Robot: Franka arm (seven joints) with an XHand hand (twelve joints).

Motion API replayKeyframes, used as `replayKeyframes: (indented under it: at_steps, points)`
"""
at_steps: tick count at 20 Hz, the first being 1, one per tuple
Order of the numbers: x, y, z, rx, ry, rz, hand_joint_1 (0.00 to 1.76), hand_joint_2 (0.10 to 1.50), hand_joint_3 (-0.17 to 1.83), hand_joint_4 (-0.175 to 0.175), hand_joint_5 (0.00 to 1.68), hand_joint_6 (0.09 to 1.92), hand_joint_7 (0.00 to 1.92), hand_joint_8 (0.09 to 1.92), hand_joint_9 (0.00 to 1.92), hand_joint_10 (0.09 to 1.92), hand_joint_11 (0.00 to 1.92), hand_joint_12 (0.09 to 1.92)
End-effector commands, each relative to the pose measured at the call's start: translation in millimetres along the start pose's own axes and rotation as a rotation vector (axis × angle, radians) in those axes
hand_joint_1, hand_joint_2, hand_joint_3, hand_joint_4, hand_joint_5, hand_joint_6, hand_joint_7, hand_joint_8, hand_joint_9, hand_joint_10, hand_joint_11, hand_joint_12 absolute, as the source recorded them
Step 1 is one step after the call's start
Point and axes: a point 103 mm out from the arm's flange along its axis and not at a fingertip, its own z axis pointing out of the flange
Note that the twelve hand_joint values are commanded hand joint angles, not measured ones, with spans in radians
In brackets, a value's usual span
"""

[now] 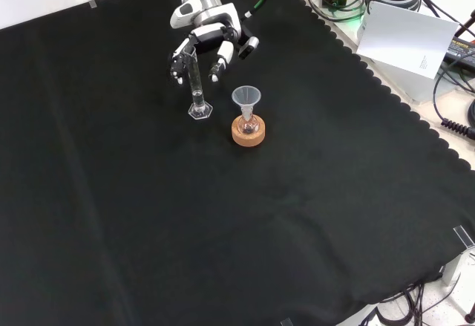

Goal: Pick up the graduated cylinder.

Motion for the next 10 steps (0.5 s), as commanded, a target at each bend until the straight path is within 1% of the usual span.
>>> replayKeyframes:
  at_steps: [1, 5, 10]
  points:
    - [0.0, 2.7, 3.5, -0.044, 0.041, -0.002, 1.14, 0.92, -0.17, -0.046, 0.51, 0.65, 0.50, 0.71, 0.71, 0.56, 0.42, 1.30]
    - [-2.6, 2.9, 4.3, -0.042, 0.070, -0.004, 1.15, 0.93, -0.17, -0.034, 0.57, 0.75, 0.54, 0.71, 0.75, 0.56, 0.45, 1.29]
    - [-5.0, 4.0, 3.8, -0.035, 0.088, -0.010, 1.16, 0.94, -0.17, -0.030, 0.60, 0.78, 0.55, 0.71, 0.77, 0.55, 0.47, 1.29]
